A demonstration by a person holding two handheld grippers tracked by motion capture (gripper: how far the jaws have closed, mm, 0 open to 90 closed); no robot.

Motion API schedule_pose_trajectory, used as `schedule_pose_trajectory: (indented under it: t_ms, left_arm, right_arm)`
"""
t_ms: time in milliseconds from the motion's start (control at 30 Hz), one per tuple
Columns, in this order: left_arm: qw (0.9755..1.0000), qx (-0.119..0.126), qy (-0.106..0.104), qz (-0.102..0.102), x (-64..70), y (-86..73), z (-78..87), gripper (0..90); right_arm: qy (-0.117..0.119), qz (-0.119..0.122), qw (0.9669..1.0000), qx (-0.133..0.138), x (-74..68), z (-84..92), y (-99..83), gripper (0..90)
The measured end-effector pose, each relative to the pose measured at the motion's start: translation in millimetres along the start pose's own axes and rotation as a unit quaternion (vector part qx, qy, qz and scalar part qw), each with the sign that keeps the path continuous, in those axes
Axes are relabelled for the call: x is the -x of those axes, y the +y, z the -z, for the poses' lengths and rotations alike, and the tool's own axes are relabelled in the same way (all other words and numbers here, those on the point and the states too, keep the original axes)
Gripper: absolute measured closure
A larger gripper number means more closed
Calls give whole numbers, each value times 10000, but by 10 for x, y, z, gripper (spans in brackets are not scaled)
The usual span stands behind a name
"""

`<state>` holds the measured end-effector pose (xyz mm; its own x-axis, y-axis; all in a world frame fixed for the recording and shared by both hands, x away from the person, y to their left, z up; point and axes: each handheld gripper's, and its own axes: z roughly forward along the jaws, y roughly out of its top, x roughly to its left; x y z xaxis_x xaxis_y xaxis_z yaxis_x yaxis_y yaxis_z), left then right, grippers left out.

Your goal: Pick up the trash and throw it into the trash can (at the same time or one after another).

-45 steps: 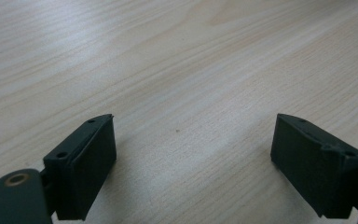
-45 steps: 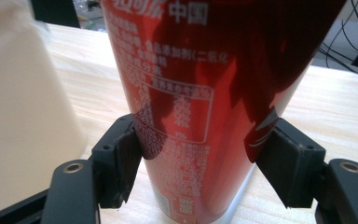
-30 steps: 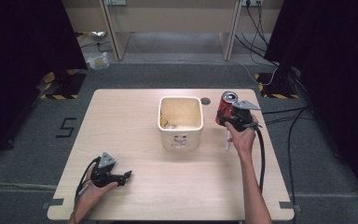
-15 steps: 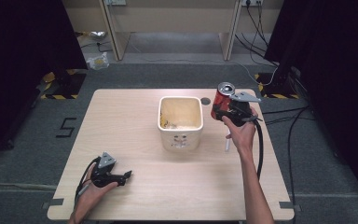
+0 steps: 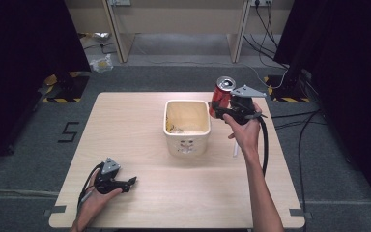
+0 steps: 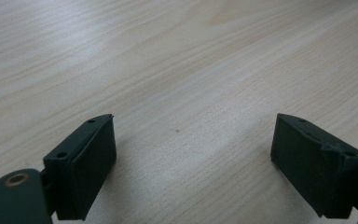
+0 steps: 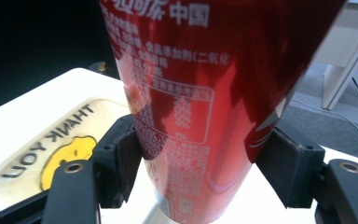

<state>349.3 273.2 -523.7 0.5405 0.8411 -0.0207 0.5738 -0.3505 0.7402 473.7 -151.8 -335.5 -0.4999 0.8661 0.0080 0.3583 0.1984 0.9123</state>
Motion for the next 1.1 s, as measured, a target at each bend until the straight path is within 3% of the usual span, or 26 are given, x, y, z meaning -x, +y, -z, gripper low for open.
schedule_pose_trajectory:
  t_ms: [233, 600, 1100]
  left_arm:
    - [10000, 13, -1, 14, 2, 0, -1, 131]
    - [10000, 31, 7, 20, 3, -2, -4, 132]
    - [10000, 24, 7, 6, 1, -2, -3, 133]
  right_arm:
    - [316, 120, 9994, 0, -202, -68, 95, 339]
    - [862, 342, 9949, -401, -578, -388, 74, 339]
    - [1135, 501, 9891, -789, -831, -631, -21, 339]
